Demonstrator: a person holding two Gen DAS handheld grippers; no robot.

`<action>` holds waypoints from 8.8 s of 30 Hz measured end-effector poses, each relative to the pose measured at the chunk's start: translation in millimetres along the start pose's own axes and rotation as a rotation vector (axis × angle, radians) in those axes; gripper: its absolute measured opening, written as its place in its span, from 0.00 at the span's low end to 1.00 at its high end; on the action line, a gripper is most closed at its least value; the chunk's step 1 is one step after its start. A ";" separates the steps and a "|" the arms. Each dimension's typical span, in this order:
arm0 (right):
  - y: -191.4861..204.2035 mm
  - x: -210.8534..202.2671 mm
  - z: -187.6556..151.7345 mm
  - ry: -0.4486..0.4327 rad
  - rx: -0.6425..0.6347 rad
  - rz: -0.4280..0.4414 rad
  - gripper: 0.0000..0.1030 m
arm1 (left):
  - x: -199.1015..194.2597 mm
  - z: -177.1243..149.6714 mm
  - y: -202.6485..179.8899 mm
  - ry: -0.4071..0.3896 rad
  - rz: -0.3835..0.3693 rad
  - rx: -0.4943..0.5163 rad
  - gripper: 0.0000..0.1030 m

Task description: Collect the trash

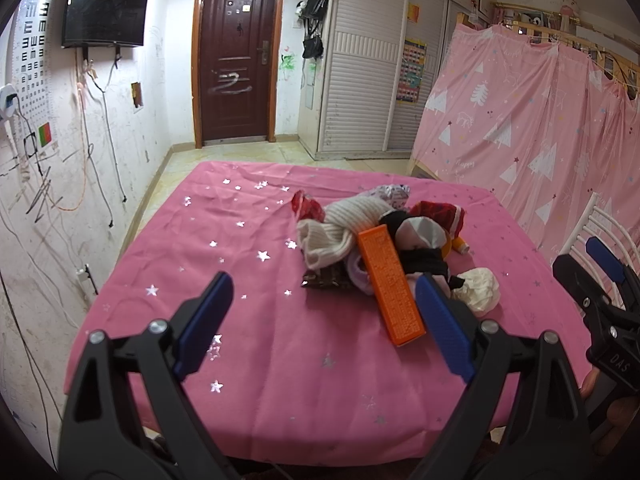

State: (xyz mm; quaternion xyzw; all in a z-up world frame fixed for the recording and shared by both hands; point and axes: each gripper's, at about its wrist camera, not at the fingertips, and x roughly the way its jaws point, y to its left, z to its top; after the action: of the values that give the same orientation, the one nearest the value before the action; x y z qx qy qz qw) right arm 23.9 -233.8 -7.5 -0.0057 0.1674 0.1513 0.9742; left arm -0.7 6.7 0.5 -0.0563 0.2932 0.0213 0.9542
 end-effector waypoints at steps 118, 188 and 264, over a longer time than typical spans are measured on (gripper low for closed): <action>-319.4 97.9 -88.1 0.426 0.502 -0.288 0.77 | 169.6 44.7 -361.5 0.423 -0.598 0.308 0.43; -29.3 74.0 15.7 0.263 0.021 0.320 0.92 | 77.1 42.7 11.5 0.083 -0.158 0.099 0.94; -84.0 51.3 25.7 0.221 0.137 0.364 0.16 | 145.5 62.6 -63.3 0.214 -0.116 0.496 0.55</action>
State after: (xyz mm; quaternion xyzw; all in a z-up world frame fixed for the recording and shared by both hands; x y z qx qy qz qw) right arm 103.3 -297.3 -3.4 0.0744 0.2812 0.3113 0.9047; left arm 159.1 -47.5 -23.8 0.1606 0.3849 -0.1120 0.9020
